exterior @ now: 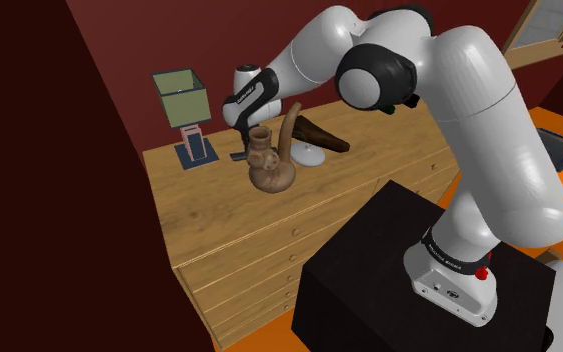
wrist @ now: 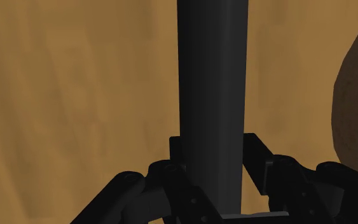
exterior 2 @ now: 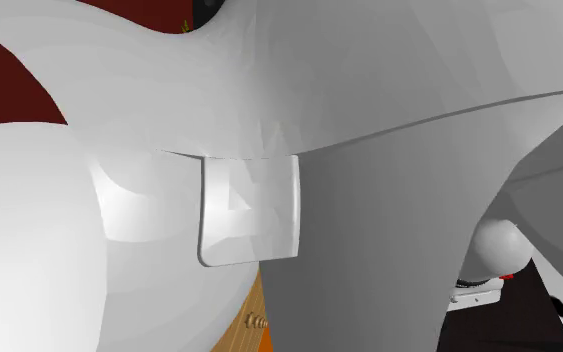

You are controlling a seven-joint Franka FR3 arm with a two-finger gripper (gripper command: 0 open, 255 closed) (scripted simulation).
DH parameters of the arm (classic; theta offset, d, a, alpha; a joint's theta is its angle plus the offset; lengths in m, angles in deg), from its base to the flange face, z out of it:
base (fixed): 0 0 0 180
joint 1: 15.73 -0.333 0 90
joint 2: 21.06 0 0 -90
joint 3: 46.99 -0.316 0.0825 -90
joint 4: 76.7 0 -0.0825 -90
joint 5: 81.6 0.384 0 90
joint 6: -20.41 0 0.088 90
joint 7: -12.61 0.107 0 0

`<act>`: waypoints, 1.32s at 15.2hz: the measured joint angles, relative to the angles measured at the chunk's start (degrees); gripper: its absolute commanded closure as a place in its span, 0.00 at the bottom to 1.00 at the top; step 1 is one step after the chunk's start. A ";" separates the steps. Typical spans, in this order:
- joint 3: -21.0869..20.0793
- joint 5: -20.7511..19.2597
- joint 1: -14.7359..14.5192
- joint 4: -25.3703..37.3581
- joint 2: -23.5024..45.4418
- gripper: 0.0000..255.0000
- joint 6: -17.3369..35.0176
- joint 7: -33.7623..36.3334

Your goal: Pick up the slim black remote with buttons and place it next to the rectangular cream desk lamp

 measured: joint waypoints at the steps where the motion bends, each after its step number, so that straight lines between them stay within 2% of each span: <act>1: -0.13 0.20 0.07 0.37 0.20 1.00 0.31 -0.04; 10: -0.75 1.13 0.53 0.81 0.56 1.00 2.23 -0.60; 11: -0.72 1.12 0.47 0.77 0.54 0.00 2.24 -0.53; 17: -0.68 0.96 0.22 1.65 1.00 0.00 1.60 0.02; 20: 0.25 0.03 -0.14 -0.41 -0.74 0.00 -0.05 -0.15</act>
